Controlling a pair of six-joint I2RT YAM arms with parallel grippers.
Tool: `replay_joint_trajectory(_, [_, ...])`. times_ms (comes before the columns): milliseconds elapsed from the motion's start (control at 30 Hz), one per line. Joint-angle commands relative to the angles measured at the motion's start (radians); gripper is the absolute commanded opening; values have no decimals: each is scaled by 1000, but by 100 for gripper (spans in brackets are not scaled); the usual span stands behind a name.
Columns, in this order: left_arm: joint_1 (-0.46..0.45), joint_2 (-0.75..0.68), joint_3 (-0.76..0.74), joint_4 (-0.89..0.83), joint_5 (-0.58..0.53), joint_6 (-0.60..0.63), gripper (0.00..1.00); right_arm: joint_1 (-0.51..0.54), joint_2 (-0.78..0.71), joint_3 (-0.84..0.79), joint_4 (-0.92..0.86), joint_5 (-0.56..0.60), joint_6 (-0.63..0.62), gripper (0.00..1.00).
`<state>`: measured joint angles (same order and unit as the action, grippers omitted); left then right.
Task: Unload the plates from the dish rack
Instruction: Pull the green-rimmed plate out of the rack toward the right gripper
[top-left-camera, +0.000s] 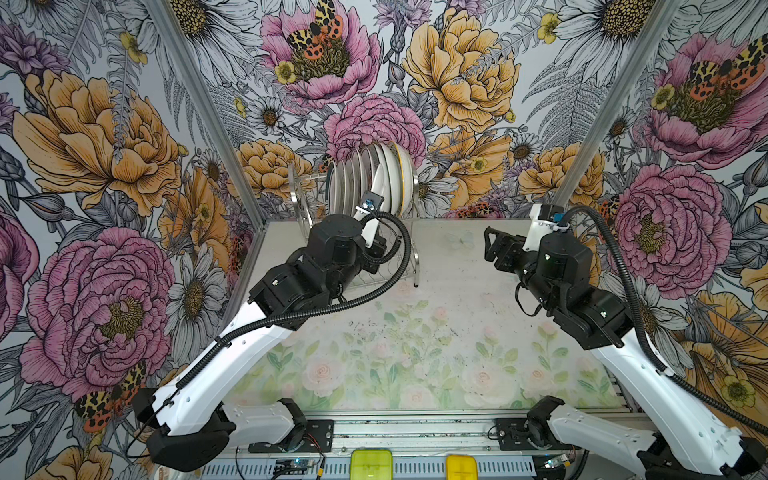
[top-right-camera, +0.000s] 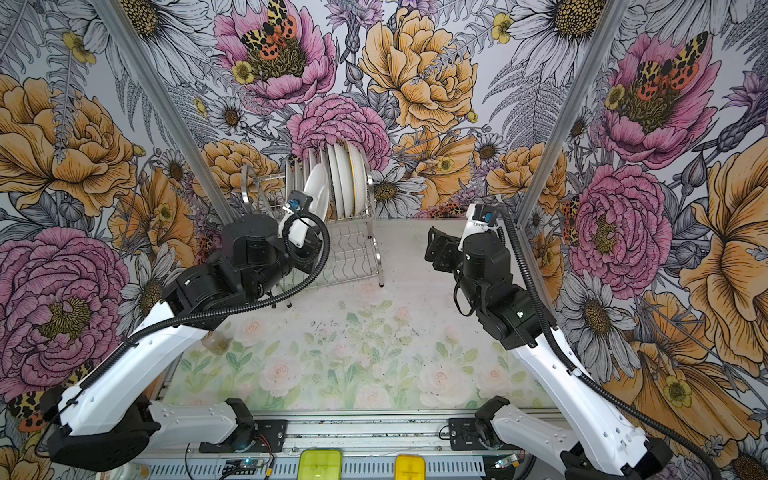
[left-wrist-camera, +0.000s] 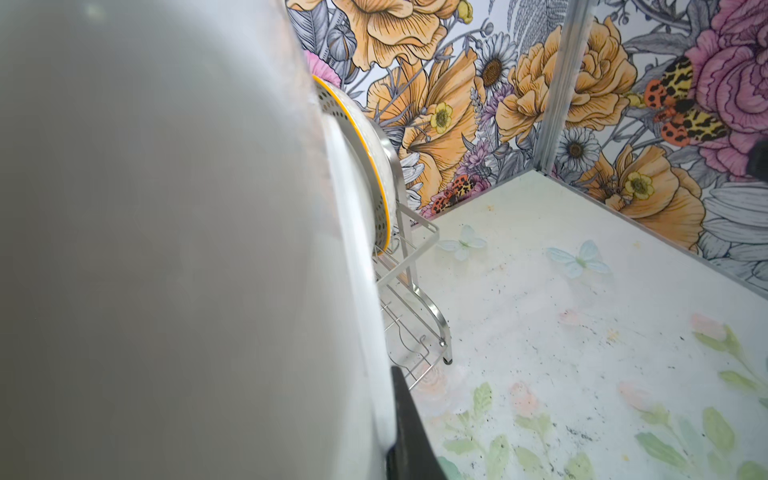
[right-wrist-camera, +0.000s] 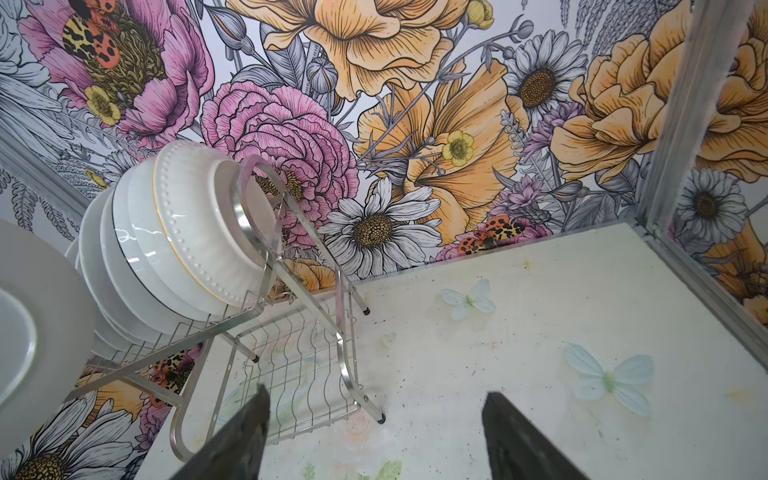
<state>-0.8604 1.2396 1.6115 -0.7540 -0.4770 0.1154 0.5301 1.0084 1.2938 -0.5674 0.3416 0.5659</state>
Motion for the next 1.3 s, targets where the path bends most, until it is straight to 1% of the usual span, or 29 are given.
replay_joint_trajectory(0, [-42, -8, -26, 39, -72, -6, 0, -16, 10, -16, 7, -50, 5, 83])
replay_joint_trajectory(100, [-74, -4, -82, 72, -74, -11, 0, -18, 47, -12, 0, -27, -50, 84])
replay_joint_trajectory(167, [-95, 1, -119, 97, -80, -7, 0, -38, 64, -11, -11, -55, -32, 84])
replay_joint_trajectory(233, [-110, 10, -152, 115, -95, -7, 0, -51, 77, -17, -12, -114, 10, 85])
replay_joint_trajectory(367, [-133, 30, -219, 158, -110, 12, 0, -55, 94, -42, -15, -182, 94, 85])
replay_joint_trajectory(467, [-166, 44, -271, 190, -147, 46, 0, -66, 96, -72, -17, -256, 190, 85])
replay_joint_trajectory(533, [-191, 50, -313, 219, -177, 79, 0, -73, 98, -95, -16, -306, 254, 85])
replay_joint_trajectory(633, [-232, 58, -380, 275, -224, 133, 0, -74, 93, -118, -14, -335, 307, 85])
replay_joint_trajectory(767, [-272, 66, -460, 368, -269, 204, 0, -77, 69, -139, -14, -338, 343, 85])
replay_joint_trajectory(933, [-303, 109, -532, 468, -366, 310, 0, -79, 68, -135, -6, -403, 383, 84])
replay_joint_trajectory(1100, [-312, 155, -556, 534, -398, 376, 0, -81, 80, -128, 12, -466, 409, 82])
replay_joint_trajectory(1267, [-325, 196, -573, 627, -435, 473, 0, -81, 110, -128, 44, -526, 427, 78])
